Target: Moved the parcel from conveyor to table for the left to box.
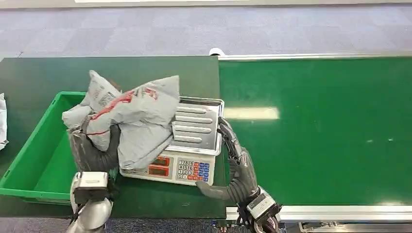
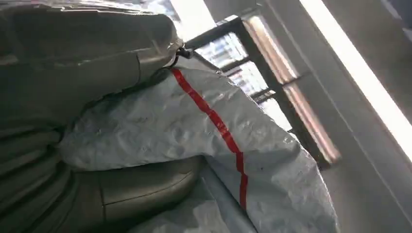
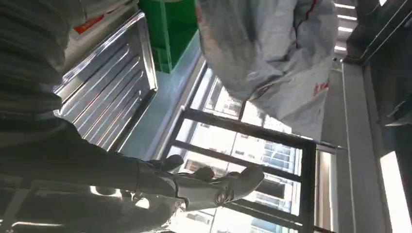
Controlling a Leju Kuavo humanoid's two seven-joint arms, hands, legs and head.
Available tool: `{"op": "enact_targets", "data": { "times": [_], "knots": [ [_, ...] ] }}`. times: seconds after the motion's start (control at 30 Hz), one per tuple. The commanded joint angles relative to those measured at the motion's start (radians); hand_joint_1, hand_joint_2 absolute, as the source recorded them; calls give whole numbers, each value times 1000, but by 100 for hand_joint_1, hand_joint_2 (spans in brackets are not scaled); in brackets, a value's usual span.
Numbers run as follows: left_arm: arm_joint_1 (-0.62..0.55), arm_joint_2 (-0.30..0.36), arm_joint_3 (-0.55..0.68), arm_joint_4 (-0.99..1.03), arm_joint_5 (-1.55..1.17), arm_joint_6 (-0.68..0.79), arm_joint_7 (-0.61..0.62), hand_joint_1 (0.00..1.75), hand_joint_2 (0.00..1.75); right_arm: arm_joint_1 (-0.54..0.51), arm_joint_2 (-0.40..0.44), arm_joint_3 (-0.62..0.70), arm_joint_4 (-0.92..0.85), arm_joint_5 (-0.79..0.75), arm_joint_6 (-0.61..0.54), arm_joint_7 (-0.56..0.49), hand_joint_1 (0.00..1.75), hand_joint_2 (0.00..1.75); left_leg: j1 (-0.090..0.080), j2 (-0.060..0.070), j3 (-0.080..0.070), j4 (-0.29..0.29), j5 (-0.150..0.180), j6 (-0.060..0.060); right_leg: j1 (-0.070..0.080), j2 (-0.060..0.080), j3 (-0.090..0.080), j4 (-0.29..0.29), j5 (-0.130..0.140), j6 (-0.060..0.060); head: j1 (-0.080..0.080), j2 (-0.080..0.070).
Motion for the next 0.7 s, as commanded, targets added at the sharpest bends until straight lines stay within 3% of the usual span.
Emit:
{"op": "enact_targets", "data": {
  "times": [0.03,0.07,0.23,0.27,0.33,0.37,0.4,0.43,0.7],
  "knots": [
    [-73,22,253,256,8,29,93,175,175,0,-10,-31,100,16,-22,-4,0,175,0,1,3,-3,1,0,0,0,3,-3,1,-1,0,0],
    [-89,7,295,306,-13,18,161,175,175,-5,-12,-28,105,30,-32,4,0,175,0,1,3,-3,1,0,0,0,3,-2,1,-1,0,0],
    [-134,-12,397,427,-129,2,245,175,175,-35,-4,-22,139,20,-22,17,0,175,1,1,4,-4,2,0,1,-1,4,-4,2,-1,0,0],
    [-137,-15,411,446,-188,6,277,171,175,-41,-3,-21,144,17,-21,22,0,175,1,2,5,-4,2,1,1,-1,4,-5,2,-1,0,0],
    [-145,-21,436,461,-226,5,298,147,175,-47,1,-23,153,27,-40,40,0,175,0,1,3,-2,1,1,0,0,2,-2,1,0,0,0],
    [-151,-21,441,472,-249,-1,314,110,175,-49,2,-24,156,33,-48,47,0,175,0,1,1,-1,1,0,0,0,2,-1,1,0,1,0],
    [-154,-24,444,470,-250,-6,316,14,175,-50,3,-27,157,34,-50,49,0,175,1,2,3,-3,1,1,1,-1,3,-4,2,-1,0,0],
    [-156,-25,444,469,-250,-6,316,0,175,-50,2,-27,157,34,-50,49,0,175,1,4,2,-1,0,0,1,2,1,-2,1,-1,0,0],
    [-91,-65,440,291,-52,-21,155,0,175,-30,8,-55,158,46,-51,57,0,175,0,2,0,0,0,0,1,2,-1,-1,1,0,0,0]
  ]
}}
